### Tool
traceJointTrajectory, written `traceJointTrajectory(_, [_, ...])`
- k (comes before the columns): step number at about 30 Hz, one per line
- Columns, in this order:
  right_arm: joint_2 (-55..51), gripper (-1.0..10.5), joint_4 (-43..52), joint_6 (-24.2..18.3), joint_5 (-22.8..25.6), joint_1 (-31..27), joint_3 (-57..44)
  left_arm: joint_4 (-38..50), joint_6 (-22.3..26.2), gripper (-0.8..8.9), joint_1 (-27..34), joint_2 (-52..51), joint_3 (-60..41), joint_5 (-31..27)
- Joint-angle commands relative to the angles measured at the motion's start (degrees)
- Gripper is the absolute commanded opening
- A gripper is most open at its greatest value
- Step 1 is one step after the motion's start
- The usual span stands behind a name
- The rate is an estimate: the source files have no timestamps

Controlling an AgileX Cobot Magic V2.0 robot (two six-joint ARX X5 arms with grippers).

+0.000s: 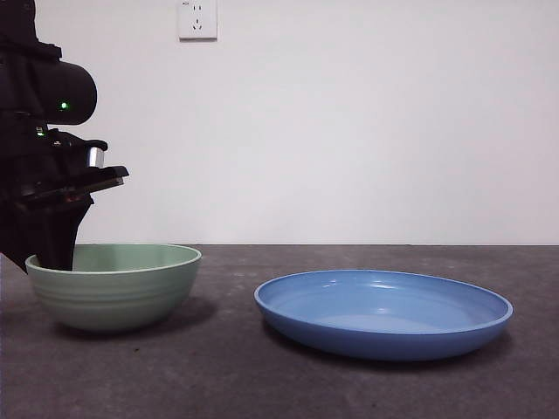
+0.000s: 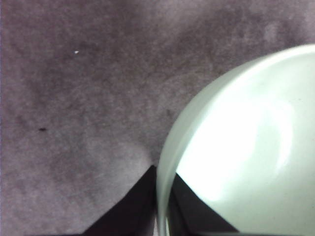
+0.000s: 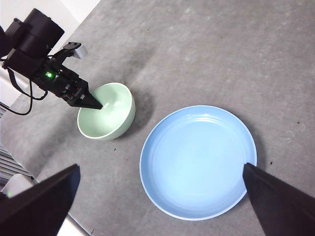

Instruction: Place the green bowl on the blue plate

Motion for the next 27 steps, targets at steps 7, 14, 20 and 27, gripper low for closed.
traceJointTrajectory(7, [0.3, 6.2, 0.2, -0.8, -0.2, 0.2, 0.9, -3.9, -2.9, 0.16, -1.6, 1.2, 4.4, -0.1])
traceJointTrajectory(14, [0.3, 6.2, 0.2, -0.8, -0.2, 0.2, 0.9, -8.9, -3.8, 0.16, -6.0, 1.4, 14.3, -0.1])
traceJointTrajectory(20, [0.3, 6.2, 0.2, -0.8, -0.2, 0.2, 0.9, -8.7, -6.0, 0.16, -11.6, 2.3, 20.7, 0.0])
traceJointTrajectory(27, [0.3, 6.2, 0.2, -0.7, -0.2, 0.2, 0.9, -8.5, -7.6, 0.16, -18.4, 7.9, 26.7, 0.3])
